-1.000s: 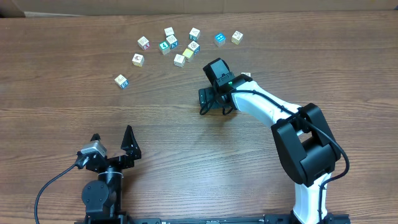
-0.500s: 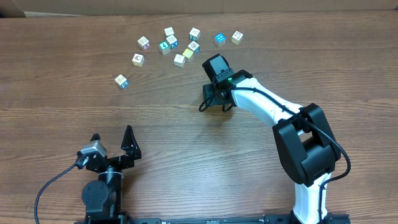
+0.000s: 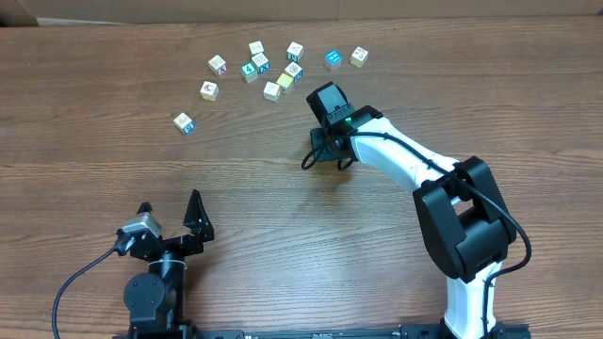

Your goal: Form a tower

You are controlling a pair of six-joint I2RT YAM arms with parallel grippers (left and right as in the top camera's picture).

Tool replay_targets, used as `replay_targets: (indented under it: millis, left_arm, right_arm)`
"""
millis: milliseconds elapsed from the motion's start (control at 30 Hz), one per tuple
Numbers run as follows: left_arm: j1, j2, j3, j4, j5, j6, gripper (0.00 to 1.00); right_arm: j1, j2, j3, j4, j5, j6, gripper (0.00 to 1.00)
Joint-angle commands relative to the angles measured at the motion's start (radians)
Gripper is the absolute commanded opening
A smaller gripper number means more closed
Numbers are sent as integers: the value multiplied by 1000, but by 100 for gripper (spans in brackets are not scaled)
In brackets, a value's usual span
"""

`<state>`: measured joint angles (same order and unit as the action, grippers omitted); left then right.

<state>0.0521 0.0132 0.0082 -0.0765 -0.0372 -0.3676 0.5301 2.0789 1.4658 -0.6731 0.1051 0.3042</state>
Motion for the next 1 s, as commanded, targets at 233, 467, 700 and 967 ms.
replay_targets:
  millis: [233, 467, 700, 967]
  left_arm:
    - [-3, -8, -3, 2, 5, -6, 99]
    - [-3, -8, -3, 2, 5, -6, 100]
    - [-3, -8, -3, 2, 5, -6, 99]
    - [-3, -8, -3, 2, 5, -6, 99]
  right_arm:
    - [-6, -21, 19, 5, 6, 3, 29]
    - [-6, -21, 19, 5, 6, 3, 31]
    - [-6, -21, 19, -5, 7, 3, 32]
    - [-6, -21, 19, -6, 6, 3, 38]
